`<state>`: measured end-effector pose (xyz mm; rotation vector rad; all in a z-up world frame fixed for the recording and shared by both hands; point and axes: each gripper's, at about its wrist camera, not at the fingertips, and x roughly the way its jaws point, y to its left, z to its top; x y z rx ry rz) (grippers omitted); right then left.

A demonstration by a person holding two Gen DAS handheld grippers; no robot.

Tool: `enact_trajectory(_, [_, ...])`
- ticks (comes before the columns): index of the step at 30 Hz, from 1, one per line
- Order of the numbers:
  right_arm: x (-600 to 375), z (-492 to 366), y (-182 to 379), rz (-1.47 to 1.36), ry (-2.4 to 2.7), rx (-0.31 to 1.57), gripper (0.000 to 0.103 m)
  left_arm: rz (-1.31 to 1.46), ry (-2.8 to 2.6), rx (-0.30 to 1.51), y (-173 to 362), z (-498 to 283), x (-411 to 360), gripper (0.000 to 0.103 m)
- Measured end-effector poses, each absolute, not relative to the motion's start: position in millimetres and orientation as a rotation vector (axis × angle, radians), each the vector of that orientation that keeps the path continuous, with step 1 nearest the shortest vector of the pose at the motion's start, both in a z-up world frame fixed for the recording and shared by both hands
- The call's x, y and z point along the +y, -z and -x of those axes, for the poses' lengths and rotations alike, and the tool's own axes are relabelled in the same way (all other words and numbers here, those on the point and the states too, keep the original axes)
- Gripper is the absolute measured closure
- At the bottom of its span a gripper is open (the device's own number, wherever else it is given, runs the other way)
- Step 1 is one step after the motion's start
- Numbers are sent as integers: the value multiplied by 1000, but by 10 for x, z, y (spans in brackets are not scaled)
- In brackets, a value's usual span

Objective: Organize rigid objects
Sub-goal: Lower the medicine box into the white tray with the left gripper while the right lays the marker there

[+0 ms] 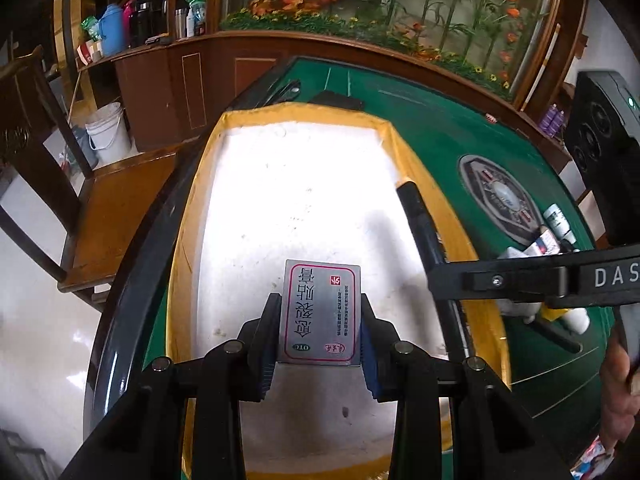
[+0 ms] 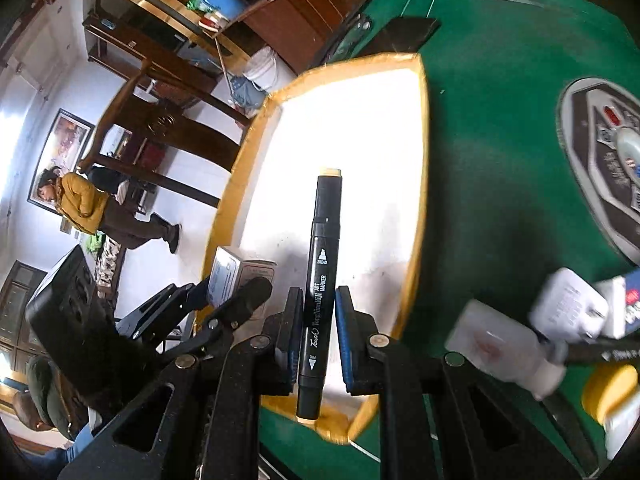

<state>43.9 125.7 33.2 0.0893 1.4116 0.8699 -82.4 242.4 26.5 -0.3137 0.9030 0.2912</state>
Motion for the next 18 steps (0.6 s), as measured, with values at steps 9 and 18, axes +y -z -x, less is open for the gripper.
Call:
enact_trajectory(9, [1599,-388,-180,-25,-864,1436,87,311,-303,938,-105,787,2459,66])
enact_trajectory(18, [1756,-381,-133,29,-845,1434,87,301,-303,942,-77,787,2446,65])
